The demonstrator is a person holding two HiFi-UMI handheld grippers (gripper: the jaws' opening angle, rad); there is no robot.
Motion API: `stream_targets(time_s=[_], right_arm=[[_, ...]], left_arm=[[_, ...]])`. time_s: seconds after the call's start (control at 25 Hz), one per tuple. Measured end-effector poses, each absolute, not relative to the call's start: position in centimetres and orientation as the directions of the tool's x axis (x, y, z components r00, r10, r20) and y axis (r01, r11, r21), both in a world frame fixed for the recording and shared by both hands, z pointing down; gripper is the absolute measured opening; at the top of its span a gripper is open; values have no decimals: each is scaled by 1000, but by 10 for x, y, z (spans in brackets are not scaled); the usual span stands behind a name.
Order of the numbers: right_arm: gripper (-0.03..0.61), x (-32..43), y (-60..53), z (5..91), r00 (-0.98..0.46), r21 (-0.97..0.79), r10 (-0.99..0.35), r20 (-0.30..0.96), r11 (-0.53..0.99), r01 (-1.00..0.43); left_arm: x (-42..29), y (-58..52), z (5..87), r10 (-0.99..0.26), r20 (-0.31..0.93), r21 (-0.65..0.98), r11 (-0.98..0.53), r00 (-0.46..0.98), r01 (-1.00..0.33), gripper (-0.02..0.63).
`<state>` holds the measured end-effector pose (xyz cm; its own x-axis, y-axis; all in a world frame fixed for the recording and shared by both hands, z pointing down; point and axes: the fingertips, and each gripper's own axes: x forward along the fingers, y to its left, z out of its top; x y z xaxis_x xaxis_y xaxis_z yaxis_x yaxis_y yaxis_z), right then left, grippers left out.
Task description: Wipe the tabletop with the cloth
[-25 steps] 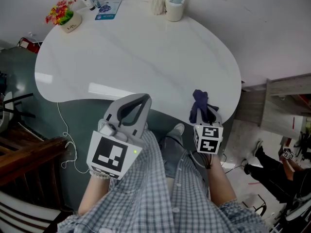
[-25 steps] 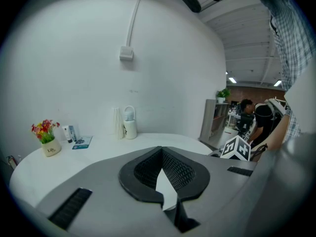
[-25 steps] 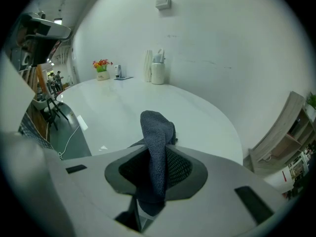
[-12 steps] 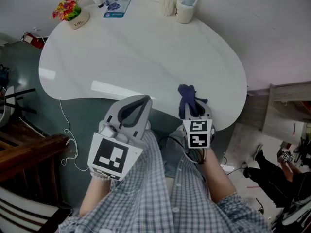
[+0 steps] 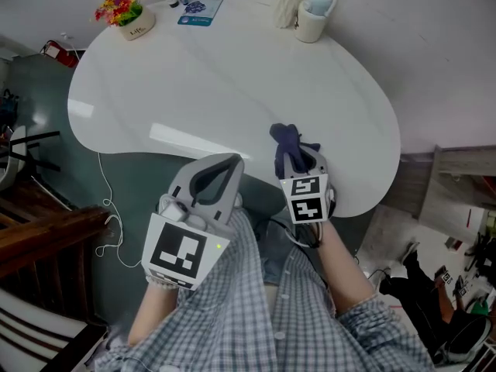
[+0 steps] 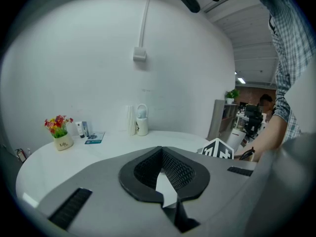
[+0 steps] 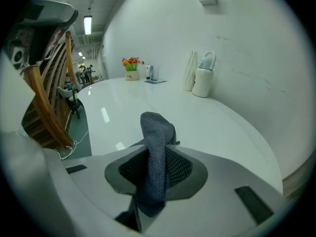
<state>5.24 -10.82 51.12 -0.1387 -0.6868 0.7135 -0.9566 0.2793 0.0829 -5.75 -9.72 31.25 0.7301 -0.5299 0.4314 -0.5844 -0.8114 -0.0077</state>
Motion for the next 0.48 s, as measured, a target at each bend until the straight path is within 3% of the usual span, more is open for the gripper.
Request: stream_targets(time_s=[0.48], right_arm=[[83, 53, -127, 509, -181, 44, -686, 705, 297, -954]], left_arm=[[-49, -96, 313, -526, 434, -8, -814, 732, -581, 5]])
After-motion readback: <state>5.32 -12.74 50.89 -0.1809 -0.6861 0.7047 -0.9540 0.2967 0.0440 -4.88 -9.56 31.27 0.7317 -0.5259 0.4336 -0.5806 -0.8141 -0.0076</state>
